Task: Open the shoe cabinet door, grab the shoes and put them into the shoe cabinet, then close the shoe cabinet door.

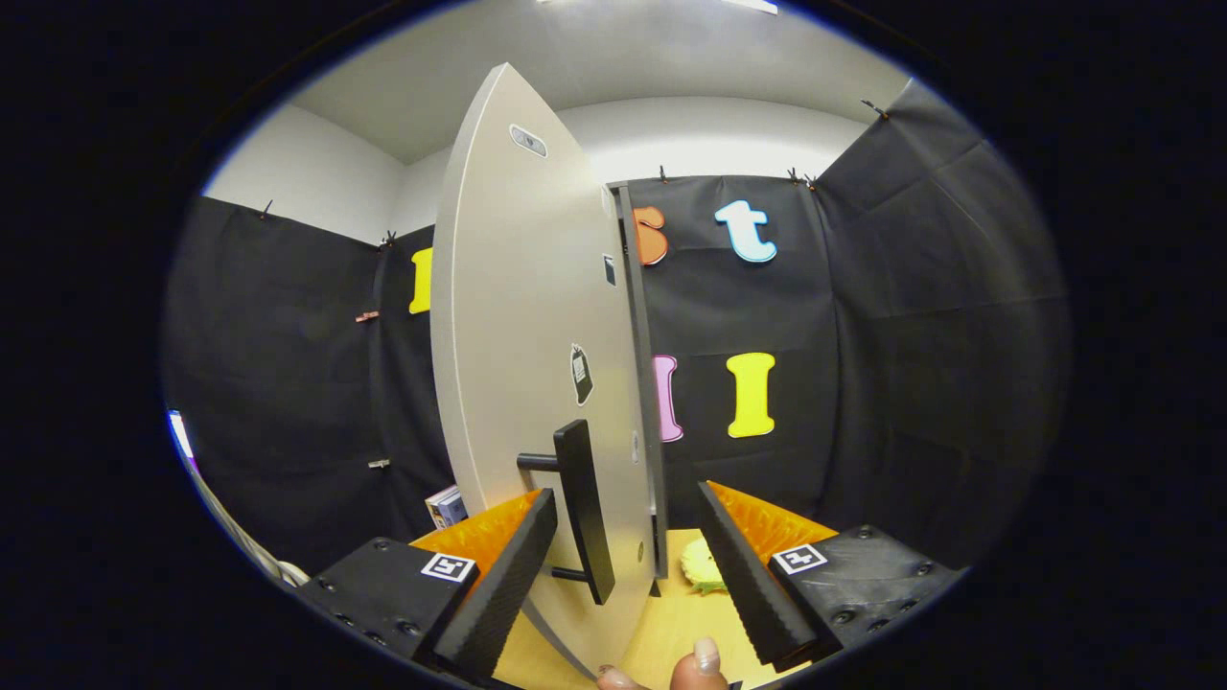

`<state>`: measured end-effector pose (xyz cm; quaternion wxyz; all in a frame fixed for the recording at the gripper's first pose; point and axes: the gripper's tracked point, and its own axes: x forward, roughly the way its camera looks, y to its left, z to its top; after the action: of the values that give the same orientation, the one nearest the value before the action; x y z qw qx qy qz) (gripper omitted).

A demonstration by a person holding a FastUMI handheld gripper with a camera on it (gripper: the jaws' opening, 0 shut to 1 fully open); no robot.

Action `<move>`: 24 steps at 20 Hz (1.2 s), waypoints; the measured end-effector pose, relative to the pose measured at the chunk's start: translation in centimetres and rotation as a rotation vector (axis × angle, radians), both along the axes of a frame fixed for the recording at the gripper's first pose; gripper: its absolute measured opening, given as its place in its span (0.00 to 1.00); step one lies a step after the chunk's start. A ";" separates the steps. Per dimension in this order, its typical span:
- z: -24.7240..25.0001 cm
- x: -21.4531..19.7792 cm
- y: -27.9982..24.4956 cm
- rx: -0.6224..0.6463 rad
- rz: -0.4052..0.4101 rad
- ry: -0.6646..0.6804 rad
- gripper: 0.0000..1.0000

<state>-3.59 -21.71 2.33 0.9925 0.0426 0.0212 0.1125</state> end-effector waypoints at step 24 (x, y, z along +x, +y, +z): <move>-3.6 3.5 19.3 -0.009 -0.025 0.040 0.97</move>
<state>-0.12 -2.39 -1.28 0.9934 0.0406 0.0408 0.0990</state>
